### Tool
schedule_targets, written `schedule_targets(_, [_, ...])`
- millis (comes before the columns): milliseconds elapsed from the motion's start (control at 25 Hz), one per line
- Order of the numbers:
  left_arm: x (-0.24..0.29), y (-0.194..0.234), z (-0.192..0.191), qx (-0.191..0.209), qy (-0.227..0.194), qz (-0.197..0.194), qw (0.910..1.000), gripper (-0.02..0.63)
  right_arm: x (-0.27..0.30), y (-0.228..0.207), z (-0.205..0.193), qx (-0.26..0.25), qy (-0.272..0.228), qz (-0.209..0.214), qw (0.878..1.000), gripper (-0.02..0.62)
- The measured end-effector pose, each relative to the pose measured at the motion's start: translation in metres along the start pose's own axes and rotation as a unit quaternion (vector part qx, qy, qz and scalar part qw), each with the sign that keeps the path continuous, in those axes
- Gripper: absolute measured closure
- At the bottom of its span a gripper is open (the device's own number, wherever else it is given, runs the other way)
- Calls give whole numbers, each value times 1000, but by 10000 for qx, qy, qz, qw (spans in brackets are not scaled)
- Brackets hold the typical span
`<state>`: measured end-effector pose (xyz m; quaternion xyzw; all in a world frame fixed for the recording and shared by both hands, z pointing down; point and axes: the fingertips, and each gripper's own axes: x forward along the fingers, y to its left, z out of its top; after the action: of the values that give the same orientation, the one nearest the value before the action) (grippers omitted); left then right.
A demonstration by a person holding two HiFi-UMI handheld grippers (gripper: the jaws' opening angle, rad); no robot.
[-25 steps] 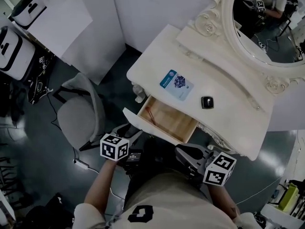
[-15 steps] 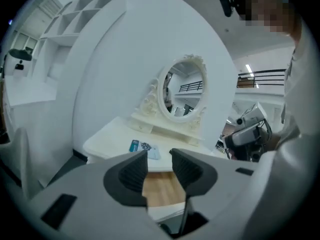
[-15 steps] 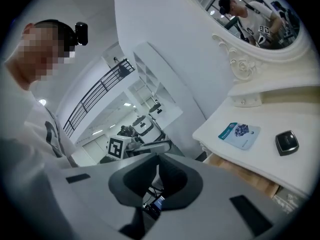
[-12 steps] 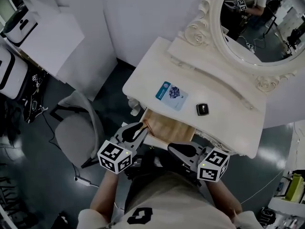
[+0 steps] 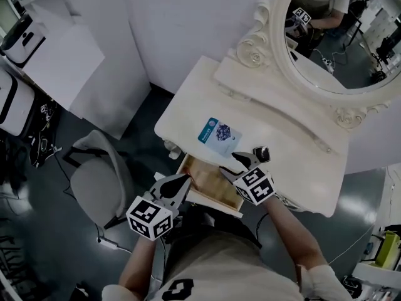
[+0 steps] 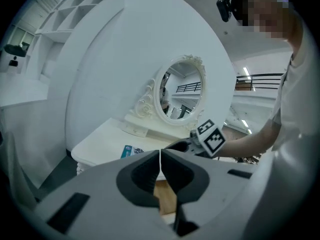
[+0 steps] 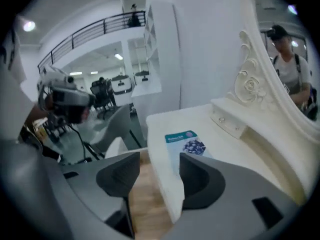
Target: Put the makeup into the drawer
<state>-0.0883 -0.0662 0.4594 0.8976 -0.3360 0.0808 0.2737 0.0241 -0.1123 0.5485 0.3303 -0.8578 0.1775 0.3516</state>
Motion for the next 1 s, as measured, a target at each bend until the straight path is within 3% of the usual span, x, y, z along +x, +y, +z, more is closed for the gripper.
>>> schedule_targets(200, [6, -21, -7, -120, 104, -138, 9998, 543, 48, -24, -17, -1131, 662, -153, 9913, 347])
schedule_targets(480, [2, -28, -11, 27, 225, 22, 9997, 543, 80, -18, -56, -1479, 1428, 243, 9783, 325])
schedule_targets(760, [-4, -32, -17, 237, 341, 129, 9991, 543, 77, -9, -70, -2121, 1382, 82, 9674, 325])
schedule_targets(1000, [-6, -39, -20, 238, 228, -96, 9994, 543, 68, 10, -80, -2034, 1255, -8, 9710, 327])
